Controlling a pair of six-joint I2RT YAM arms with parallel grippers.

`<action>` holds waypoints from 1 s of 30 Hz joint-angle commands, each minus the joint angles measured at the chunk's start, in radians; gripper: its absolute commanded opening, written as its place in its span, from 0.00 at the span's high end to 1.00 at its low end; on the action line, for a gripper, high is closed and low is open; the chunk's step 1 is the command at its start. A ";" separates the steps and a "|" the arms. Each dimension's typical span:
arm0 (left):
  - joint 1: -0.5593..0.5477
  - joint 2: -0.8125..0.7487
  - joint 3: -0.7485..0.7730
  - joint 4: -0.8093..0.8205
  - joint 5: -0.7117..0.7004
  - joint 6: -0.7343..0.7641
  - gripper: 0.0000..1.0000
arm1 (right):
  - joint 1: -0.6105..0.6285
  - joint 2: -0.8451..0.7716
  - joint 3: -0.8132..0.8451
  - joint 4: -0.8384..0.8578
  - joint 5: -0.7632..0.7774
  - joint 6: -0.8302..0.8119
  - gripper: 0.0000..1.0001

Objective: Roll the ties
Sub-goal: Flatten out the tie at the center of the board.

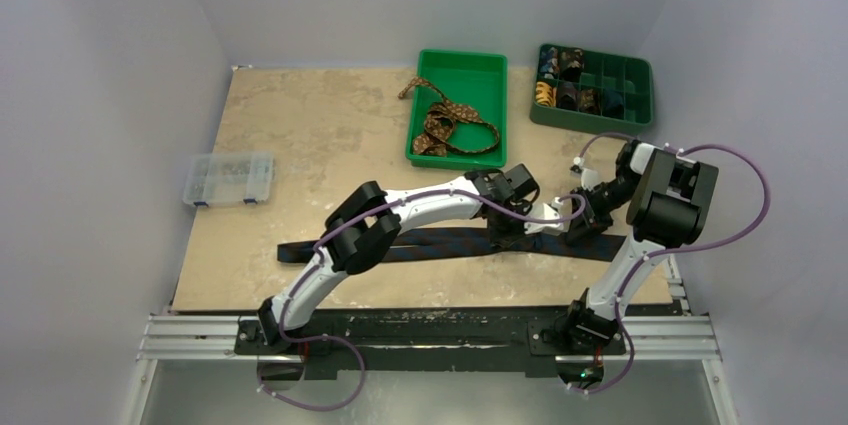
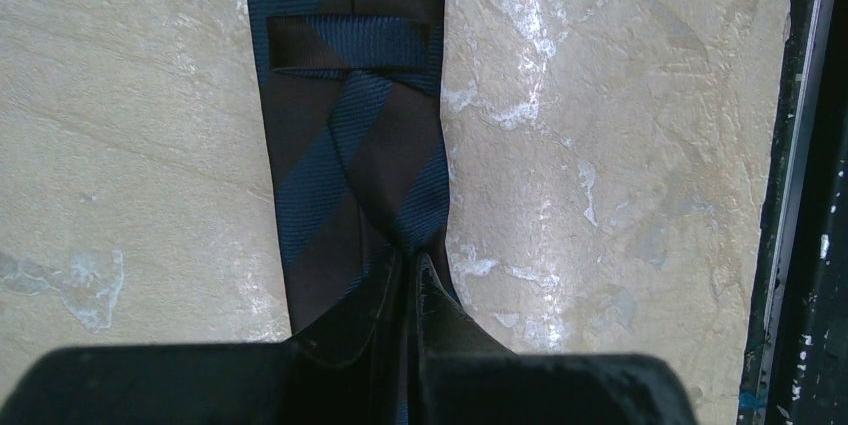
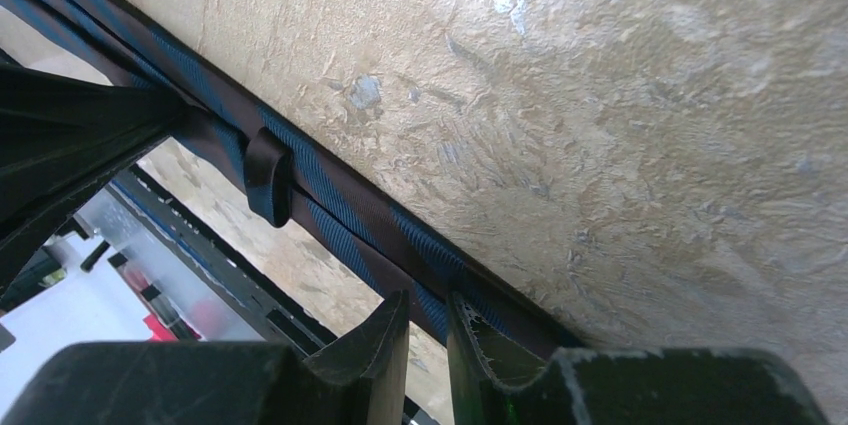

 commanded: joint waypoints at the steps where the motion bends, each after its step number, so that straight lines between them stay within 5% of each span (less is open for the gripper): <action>1: 0.003 -0.022 -0.043 -0.035 -0.031 0.034 1.00 | -0.004 0.002 0.003 0.004 0.009 -0.004 0.79; 13: -0.005 0.078 0.158 -0.067 -0.022 -0.021 1.00 | -0.004 0.008 -0.017 0.017 0.015 0.005 0.80; 30: -0.038 0.104 0.219 0.025 0.045 -0.077 1.00 | -0.003 0.014 -0.008 -0.001 -0.032 0.003 0.79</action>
